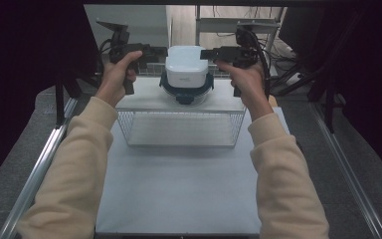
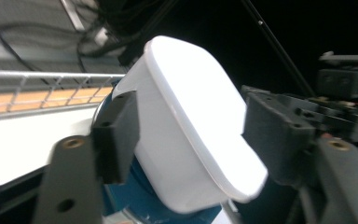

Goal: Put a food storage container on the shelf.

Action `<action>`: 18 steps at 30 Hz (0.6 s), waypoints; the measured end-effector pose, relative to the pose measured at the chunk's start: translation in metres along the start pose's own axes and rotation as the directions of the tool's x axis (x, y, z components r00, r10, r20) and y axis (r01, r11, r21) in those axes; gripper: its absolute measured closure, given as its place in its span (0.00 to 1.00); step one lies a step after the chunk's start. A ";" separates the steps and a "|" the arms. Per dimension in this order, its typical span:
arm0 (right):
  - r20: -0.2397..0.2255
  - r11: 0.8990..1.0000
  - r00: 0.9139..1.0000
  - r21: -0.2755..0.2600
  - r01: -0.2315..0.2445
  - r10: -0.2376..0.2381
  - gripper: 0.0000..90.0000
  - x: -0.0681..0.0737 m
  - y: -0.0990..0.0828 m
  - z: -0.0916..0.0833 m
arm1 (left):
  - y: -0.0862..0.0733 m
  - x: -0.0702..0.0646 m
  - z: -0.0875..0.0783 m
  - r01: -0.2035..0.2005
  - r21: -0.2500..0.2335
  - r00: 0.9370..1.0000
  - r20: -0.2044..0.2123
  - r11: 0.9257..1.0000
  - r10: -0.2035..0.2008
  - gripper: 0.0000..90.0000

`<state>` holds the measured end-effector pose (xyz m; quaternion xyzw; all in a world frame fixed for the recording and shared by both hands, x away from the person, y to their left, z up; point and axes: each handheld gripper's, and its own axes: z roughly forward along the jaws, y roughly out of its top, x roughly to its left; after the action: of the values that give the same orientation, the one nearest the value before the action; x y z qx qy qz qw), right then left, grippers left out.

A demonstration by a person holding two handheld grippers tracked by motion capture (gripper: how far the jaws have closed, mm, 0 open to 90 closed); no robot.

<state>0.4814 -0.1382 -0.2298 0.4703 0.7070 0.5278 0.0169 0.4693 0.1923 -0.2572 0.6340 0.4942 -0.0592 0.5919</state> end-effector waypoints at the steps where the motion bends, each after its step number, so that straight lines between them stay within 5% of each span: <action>1: 0.021 0.998 0.998 -0.011 0.062 -0.061 0.37 0.010 -0.003 -0.004 | -0.002 -0.003 -0.003 -0.017 -0.003 1.000 -0.006 1.000 0.017 0.35; 5: -0.015 0.989 0.989 -0.016 0.148 -0.149 0.35 0.028 -0.012 -0.012 | -0.013 -0.018 -0.019 -0.122 -0.003 0.991 -0.048 0.993 0.121 0.31; 18: -0.089 0.972 0.968 -0.042 0.233 -0.236 0.31 0.029 -0.068 -0.042 | -0.078 -0.033 -0.066 -0.245 -0.004 0.966 -0.087 0.969 0.244 0.29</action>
<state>0.3996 -0.1488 -0.2491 0.3579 0.7494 0.5546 0.0532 0.3651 0.2125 -0.2700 0.6876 0.4375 0.0451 0.5777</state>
